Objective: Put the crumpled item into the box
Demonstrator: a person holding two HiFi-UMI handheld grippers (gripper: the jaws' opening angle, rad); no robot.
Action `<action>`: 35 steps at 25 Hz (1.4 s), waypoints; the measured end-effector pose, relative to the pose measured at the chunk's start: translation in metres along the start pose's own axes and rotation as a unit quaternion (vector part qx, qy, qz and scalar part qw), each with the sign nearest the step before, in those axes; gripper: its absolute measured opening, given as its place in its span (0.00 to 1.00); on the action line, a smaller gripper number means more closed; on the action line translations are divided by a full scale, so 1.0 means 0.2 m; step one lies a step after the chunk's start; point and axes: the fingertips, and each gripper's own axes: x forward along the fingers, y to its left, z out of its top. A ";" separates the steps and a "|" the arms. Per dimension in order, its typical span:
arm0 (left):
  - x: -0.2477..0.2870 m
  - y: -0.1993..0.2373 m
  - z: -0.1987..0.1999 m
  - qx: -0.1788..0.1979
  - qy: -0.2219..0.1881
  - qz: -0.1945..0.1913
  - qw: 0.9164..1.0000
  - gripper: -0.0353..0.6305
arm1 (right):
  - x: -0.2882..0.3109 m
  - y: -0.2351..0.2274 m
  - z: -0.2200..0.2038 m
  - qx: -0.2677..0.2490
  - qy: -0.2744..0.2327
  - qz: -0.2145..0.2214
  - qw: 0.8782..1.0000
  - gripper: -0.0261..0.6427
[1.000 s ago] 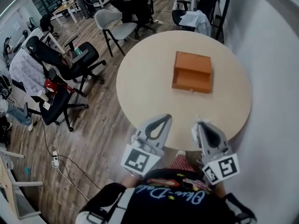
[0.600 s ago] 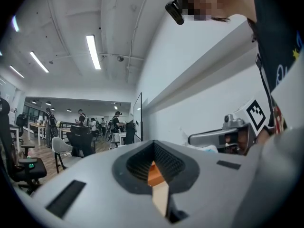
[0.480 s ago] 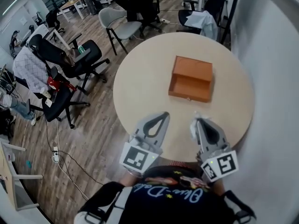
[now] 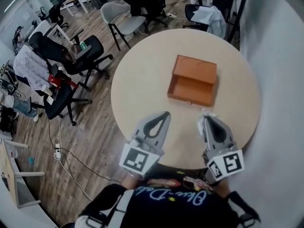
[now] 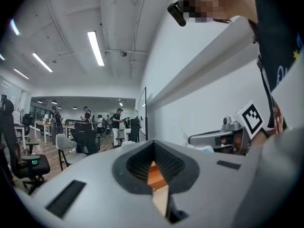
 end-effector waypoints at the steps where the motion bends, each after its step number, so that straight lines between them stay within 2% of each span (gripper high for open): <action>1: 0.02 0.02 -0.01 0.000 0.002 0.003 1.000 0.04 | 0.02 -0.03 -0.01 0.003 0.003 -0.004 1.000 0.04; 12: 0.26 0.22 -0.08 0.023 0.026 -0.021 0.999 0.04 | 0.27 -0.22 -0.07 0.004 0.020 -0.042 0.999 0.04; 26: 0.39 0.50 -0.24 -0.009 0.052 -0.013 0.999 0.04 | 0.69 -0.41 -0.34 -0.019 0.091 -0.062 0.994 0.04; 35: 0.44 0.57 -0.33 -0.019 0.060 -0.013 0.998 0.04 | 0.87 -0.48 -0.51 -0.036 0.140 -0.061 0.988 0.04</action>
